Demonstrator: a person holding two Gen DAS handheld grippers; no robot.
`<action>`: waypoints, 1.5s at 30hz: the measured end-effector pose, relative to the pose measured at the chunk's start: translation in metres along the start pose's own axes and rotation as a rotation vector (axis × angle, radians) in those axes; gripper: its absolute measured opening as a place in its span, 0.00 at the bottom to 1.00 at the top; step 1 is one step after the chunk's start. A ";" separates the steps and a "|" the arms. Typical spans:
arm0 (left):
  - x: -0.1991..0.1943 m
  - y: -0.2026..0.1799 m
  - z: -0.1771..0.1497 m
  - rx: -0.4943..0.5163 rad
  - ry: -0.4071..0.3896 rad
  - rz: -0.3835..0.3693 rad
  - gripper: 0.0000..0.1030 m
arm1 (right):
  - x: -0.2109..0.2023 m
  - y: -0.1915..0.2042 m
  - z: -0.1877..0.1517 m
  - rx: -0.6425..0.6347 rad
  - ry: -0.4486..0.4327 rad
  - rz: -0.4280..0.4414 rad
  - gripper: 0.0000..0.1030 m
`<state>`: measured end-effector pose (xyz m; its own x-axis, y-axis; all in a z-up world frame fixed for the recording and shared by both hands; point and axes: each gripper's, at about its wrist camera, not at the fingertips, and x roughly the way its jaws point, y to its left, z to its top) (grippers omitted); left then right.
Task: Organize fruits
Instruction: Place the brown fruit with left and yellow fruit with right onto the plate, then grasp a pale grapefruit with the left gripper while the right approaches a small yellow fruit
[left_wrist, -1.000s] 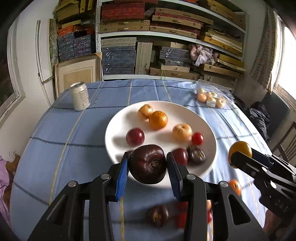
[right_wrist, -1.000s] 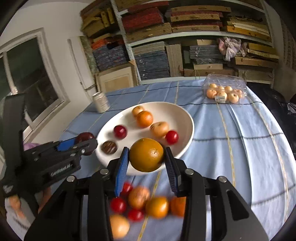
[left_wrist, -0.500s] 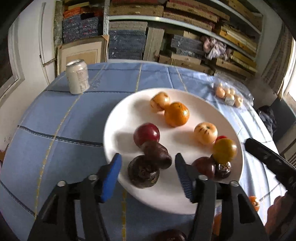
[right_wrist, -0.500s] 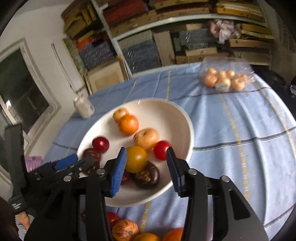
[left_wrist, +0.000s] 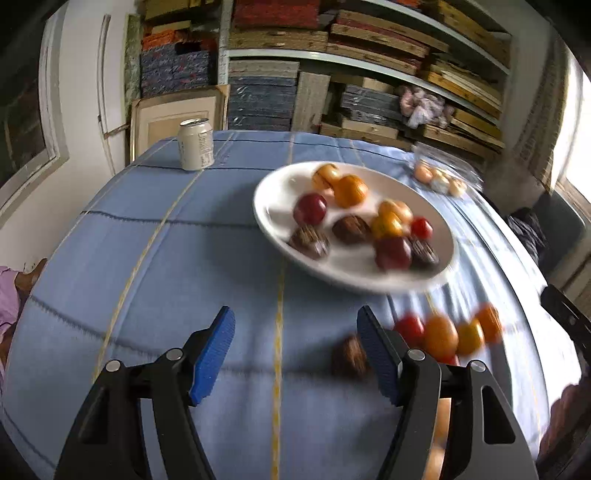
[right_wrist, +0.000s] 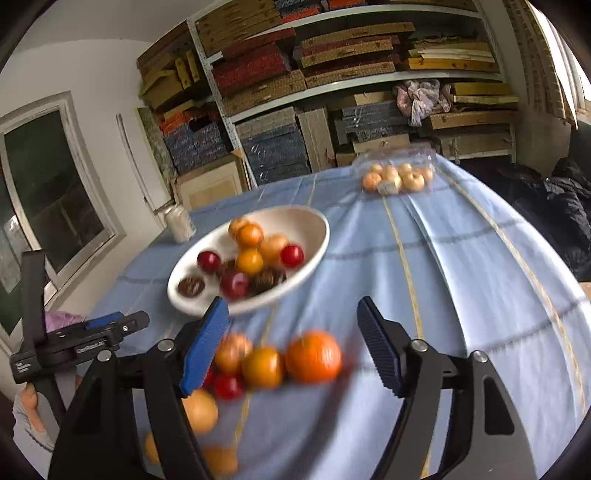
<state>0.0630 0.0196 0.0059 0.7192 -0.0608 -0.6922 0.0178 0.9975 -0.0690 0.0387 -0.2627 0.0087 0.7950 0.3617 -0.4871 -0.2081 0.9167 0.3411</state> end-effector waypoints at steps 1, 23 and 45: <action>-0.006 -0.003 -0.009 0.013 -0.002 -0.005 0.67 | -0.004 0.000 -0.007 -0.003 0.001 0.003 0.70; -0.040 -0.081 -0.085 0.336 0.024 -0.124 0.71 | -0.034 -0.010 -0.033 0.041 0.000 0.037 0.77; -0.020 -0.082 -0.087 0.332 0.127 -0.132 0.42 | -0.031 0.002 -0.041 -0.004 0.051 0.060 0.78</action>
<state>-0.0132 -0.0644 -0.0366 0.6039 -0.1734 -0.7779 0.3439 0.9372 0.0581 -0.0094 -0.2650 -0.0085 0.7513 0.4240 -0.5058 -0.2569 0.8938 0.3676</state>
